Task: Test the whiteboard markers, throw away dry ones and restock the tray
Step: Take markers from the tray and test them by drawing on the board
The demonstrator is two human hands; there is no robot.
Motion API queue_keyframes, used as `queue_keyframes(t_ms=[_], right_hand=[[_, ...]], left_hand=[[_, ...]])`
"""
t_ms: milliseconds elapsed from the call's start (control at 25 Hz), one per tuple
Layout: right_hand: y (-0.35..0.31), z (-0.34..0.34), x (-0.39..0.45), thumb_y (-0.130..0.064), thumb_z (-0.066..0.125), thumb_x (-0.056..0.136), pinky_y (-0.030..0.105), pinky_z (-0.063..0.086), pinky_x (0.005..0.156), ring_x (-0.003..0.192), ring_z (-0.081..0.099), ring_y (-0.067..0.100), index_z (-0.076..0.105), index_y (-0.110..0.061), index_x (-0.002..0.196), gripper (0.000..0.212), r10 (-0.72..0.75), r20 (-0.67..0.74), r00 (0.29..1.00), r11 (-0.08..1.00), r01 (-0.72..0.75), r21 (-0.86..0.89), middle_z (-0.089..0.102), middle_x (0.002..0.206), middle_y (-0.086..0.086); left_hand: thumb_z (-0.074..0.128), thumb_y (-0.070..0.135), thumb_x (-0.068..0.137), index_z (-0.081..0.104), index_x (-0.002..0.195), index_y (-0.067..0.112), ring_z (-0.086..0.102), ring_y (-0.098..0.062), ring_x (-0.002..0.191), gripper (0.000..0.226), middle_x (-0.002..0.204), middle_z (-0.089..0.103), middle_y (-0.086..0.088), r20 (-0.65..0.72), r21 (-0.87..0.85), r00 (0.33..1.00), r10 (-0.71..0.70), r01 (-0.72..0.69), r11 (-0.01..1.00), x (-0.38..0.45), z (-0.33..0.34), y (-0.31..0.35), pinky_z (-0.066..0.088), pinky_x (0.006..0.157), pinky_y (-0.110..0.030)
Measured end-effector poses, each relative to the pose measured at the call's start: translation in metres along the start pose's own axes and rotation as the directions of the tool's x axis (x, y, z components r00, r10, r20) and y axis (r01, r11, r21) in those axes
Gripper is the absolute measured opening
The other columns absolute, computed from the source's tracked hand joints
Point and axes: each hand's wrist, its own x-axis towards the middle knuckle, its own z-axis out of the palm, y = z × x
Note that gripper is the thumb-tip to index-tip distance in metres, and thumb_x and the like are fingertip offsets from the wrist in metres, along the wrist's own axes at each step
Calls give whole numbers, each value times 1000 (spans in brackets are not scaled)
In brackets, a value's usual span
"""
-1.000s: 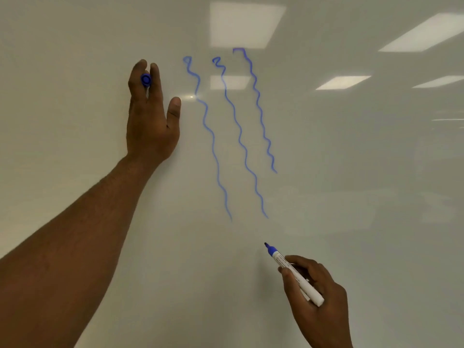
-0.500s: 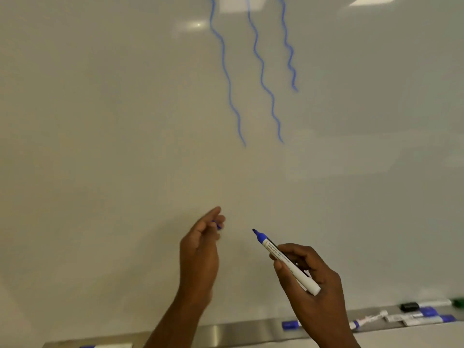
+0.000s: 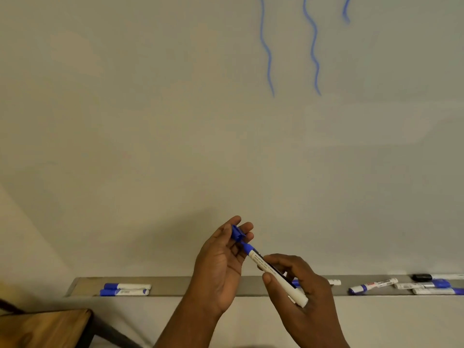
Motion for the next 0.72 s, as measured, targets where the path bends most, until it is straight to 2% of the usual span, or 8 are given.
queue_keyframes(t_ms=[200,320,400,520,600,640,720], right_hand=[[4,10,-1,-64,48,87,7,46,64,79,63,5,57,-48,112,32,0,33,999,1000,0,-15,64,96,-23],[4,16,-4,-56,52,88,7,44,62,74,64,7,60,-43,110,28,-5,62,998,999,3,43,67,91,-19],[3,23,-6,-62,51,86,4,42,60,71,63,5,61,-41,110,34,15,78,997,998,-20,64,67,88,-17],[4,38,-13,-57,57,81,2,41,58,67,62,1,68,-35,101,30,74,116,991,990,-87,111,67,86,-20],[4,48,-15,-64,55,82,4,43,58,69,63,3,68,-32,101,39,95,150,984,985,-115,130,67,87,-19],[4,53,-16,-62,57,84,5,43,57,68,63,5,68,-27,102,41,101,171,980,982,-126,139,68,86,-17],[8,64,-11,-42,62,89,6,41,54,63,61,6,69,-20,101,25,139,246,959,971,-181,156,68,78,-13]], left_hand=[[44,17,98,64,115,5,70,-25,88,28,107,71,-19,-2,14,1000,3,-3,1000,-7,-7,-7,59,73,-31],[44,16,98,65,112,5,70,-26,89,28,102,72,-19,-41,50,997,60,-58,997,-10,-15,-12,59,72,-29],[44,15,98,66,109,5,70,-27,88,26,96,72,-18,-90,43,991,94,-91,995,-10,-22,-15,58,71,-27],[46,14,97,66,107,4,69,-25,82,24,89,72,-17,-153,-15,984,92,-95,995,-12,-35,-17,59,72,-27],[47,14,97,67,106,5,68,-24,80,24,88,71,-17,-188,-48,979,77,-88,995,-11,-44,-19,58,72,-27],[47,15,97,67,105,5,68,-24,81,23,88,71,-16,-208,-56,976,71,-84,995,-9,-50,-19,58,71,-27],[47,15,98,67,104,6,68,-23,84,23,89,72,-16,-246,-51,967,62,-77,996,-3,-66,-17,58,72,-27]])
